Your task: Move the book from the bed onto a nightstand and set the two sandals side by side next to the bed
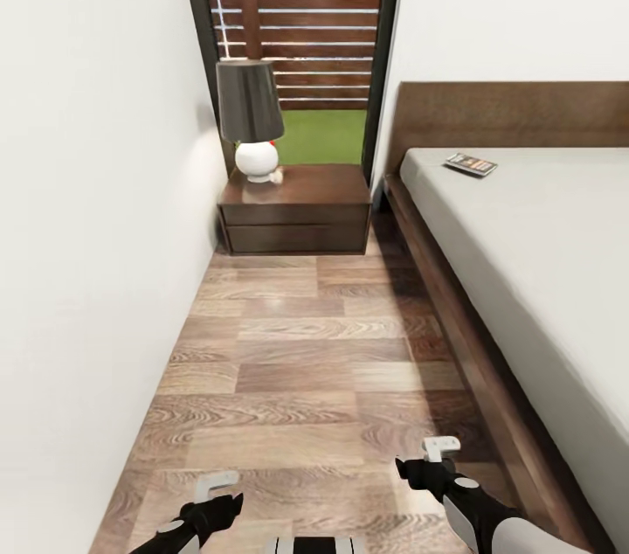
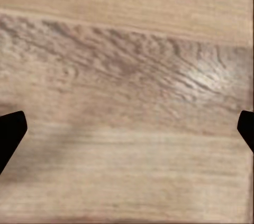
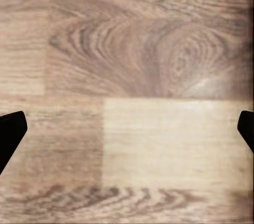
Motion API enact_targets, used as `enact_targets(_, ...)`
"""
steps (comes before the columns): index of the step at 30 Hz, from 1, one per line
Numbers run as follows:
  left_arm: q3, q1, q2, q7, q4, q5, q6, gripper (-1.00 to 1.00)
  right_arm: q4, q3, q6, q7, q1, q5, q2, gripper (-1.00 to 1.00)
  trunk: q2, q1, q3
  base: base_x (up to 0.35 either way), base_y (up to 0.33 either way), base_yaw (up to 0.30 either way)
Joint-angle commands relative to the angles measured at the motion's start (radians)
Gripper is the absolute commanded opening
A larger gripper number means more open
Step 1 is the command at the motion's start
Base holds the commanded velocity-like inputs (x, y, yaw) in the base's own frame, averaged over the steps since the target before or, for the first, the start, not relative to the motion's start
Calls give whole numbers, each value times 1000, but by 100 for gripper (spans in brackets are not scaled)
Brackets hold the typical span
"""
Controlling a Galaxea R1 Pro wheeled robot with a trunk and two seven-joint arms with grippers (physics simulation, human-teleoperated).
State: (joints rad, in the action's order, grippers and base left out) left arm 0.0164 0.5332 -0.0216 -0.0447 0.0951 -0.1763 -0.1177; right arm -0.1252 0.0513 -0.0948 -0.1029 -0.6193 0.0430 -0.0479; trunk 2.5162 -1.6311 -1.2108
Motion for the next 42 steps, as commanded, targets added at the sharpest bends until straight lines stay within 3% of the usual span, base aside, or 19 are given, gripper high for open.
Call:
enact_targets(1,2,1,0,-4,-2,-10,-4,100,1,5,-3,-3,0,5,0,100,0,0,3,270,-202,0)
enact_targets(14,2,1,0,-4,-2,-11,-4,100,1,5,-3,-2,0,5,0,100,-3,6,54,267,-190,0)
enact_targets(31,-3,1,0,-3,1,-16,-8,100,1,5,-3,-3,0,5,0,100,-3,6,54,124,-20,0)
enact_targets(38,-8,1,-2,7,10,-18,-20,100,-8,4,-4,-3,0,4,-1,100,-5,9,81,0,0,0)
enact_targets(42,-8,1,4,8,89,-18,-21,100,-22,10,-29,-4,-1,2,-1,100,-6,11,96,0,0,0)
